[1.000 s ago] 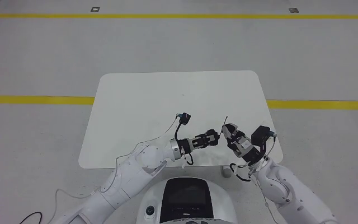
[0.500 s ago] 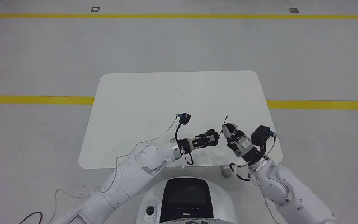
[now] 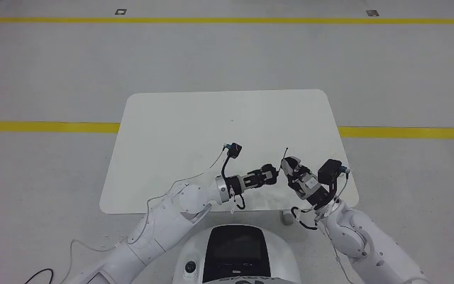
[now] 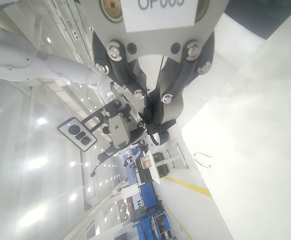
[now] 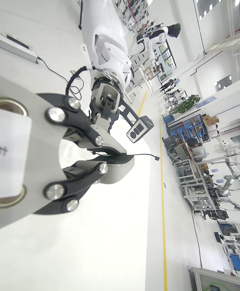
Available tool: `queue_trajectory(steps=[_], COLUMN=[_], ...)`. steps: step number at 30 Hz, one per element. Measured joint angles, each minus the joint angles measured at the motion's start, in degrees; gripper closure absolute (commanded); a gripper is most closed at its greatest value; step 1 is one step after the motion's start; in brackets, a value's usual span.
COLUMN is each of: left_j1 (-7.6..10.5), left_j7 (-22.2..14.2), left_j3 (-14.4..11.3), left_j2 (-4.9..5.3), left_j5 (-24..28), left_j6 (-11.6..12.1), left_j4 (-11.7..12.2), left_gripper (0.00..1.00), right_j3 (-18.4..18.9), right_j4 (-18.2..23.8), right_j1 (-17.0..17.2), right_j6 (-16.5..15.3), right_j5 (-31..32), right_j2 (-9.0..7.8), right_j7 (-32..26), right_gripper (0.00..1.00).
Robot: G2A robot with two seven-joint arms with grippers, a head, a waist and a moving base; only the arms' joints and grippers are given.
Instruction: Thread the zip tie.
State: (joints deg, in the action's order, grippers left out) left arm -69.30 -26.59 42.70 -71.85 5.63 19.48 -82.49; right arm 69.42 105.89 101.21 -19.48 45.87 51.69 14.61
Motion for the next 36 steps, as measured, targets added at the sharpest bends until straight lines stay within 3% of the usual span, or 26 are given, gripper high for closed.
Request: queue_trajectory(steps=[36], left_j1=[0.00], left_j7=[0.00], left_j3=[0.00], left_j2=[0.00], left_j5=[0.00], left_j6=[0.00], left_j4=[0.00], left_gripper=[1.00], right_j3=[-1.78], right_j4=[-0.58], right_j1=[-1.11], right_j6=[0.00], right_j5=[-0.80], right_j2=[-0.39], right_j7=[-1.67], right_gripper=[1.00])
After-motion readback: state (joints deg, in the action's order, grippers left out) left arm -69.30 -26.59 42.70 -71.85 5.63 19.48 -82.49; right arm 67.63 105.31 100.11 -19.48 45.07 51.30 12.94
